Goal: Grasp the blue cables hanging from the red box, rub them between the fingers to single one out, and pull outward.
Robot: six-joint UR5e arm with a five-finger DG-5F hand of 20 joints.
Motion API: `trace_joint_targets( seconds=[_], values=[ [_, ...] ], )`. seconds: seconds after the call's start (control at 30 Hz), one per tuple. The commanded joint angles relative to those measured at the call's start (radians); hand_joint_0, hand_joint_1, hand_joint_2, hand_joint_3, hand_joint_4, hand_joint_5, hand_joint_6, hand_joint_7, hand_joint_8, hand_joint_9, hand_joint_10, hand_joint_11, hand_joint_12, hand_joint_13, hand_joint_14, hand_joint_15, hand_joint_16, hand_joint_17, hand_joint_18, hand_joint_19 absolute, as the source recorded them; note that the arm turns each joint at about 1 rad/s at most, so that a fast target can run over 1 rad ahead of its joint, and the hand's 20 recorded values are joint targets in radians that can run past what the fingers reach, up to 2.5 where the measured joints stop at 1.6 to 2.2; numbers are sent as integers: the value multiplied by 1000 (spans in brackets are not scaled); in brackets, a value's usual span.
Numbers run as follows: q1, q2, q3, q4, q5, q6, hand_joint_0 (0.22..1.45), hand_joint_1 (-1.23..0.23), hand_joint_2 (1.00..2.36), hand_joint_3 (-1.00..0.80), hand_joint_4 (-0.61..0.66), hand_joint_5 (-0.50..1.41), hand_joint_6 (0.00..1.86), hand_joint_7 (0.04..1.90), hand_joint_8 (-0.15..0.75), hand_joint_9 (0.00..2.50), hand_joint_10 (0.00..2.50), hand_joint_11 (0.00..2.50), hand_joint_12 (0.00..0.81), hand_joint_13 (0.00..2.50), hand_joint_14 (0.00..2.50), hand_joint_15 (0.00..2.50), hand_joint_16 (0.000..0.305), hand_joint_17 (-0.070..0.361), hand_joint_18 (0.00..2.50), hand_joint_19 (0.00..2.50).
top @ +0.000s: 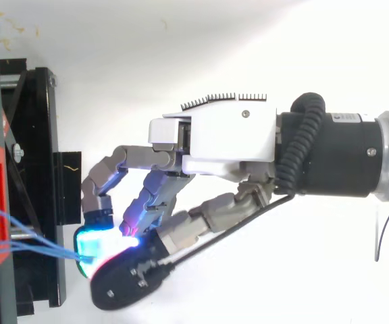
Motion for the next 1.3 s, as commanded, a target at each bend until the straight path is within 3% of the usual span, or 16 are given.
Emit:
trace_joint_targets(
  seconds=[0.0, 0.3, 0.6, 0.67, 0.77, 0.93, 1.2, 1.27],
  values=[
    [-1, 0, 0, 0, -1, 0, 456, -486, 1000, -500, 126, -119, 867, 1063, 358, 1024, 11, 448, 461, 894, 16, 499, 59, 134, 840, 543],
    [1, -1, 0, 0, -1, 0, 454, -527, 1000, -500, 132, -120, 865, 1071, 361, 1023, 12, 453, 462, 893, 17, 496, 60, 134, 842, 542],
    [1, 0, 0, 0, -1, 0, 508, -719, 1000, -500, 147, -125, 874, 1083, 339, 1001, 15, 473, 435, 875, 19, 507, 54, 121, 805, 552],
    [1, 0, 0, 0, -1, 0, 575, -723, 1009, -383, 133, -123, 878, 1108, 328, 994, 13, 478, 415, 865, 19, 510, 50, 112, 785, 570],
    [-1, 0, 0, 0, -1, 0, 583, -742, 1014, -287, 127, -123, 879, 1134, 326, 994, 15, 484, 414, 867, 18, 508, 49, 111, 786, 571],
    [-1, 0, 6, 2, 2, 0, 612, -820, 1016, -228, 93, -145, 905, 1078, 317, 930, 15, 489, 409, 833, 18, 504, 49, 111, 776, 538],
    [-1, -1, 34, 2, 4, -2, 650, -898, 1013, -306, 139, -181, 928, 962, 306, 819, 13, 495, 404, 779, 18, 498, 50, 113, 744, 505],
    [-2, -1, 32, 2, 4, -5, 598, -899, 1006, -419, 146, -181, 927, 941, 304, 815, 13, 489, 404, 776, 19, 502, 50, 114, 742, 512]
  ],
)
